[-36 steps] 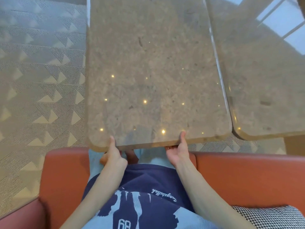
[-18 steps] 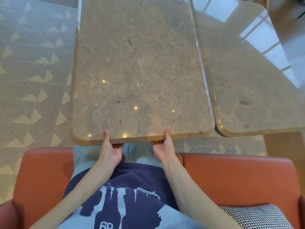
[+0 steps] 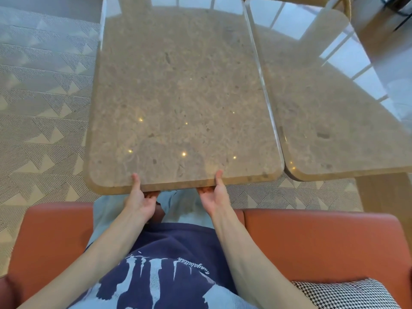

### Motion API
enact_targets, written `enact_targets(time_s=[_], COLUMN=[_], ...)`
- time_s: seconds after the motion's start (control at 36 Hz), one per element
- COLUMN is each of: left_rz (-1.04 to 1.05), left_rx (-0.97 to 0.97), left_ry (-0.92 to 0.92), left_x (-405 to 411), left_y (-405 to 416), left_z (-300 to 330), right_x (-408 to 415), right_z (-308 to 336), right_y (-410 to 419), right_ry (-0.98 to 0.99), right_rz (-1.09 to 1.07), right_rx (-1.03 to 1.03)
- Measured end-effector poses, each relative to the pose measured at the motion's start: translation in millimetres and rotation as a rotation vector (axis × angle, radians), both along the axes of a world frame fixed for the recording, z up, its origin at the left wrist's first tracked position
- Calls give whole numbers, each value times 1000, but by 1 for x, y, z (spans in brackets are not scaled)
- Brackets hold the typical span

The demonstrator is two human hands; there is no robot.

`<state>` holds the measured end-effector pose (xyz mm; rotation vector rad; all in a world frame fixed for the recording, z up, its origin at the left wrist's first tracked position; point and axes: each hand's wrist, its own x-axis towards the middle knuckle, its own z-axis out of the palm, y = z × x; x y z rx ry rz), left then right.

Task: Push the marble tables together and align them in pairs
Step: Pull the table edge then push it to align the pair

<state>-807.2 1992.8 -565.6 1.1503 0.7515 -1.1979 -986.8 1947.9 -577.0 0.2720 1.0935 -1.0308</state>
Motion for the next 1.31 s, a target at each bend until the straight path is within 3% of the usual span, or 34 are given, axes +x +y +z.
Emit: enact_targets(time_s=[0.56, 0.72, 0.81, 0.92, 1.0, 1.14, 1.31], left_rz=[0, -295, -548, -727, -879, -862, -908], left_rx=[17, 167, 299, 318, 206, -71, -106], left_ry=[53, 59, 91, 110, -39, -356, -654], left_x=[-4, 9, 28, 37, 32, 37, 92], left_y=[2, -3, -11, -24, -49, -124, -187], left_z=[15, 40, 60, 76, 84, 86, 67], right_x=[-3, -2, -5, -17, 6, 78, 156], right_z=[10, 18, 27, 48, 64, 70, 74], right_y=[1, -1, 0, 0, -20, -89, -157], right_ry=[30, 65, 244, 598, 677, 727, 887], right_rz=[2, 12, 189, 695, 869, 870, 916], right_rx=[51, 94, 170, 177, 112, -115, -396])
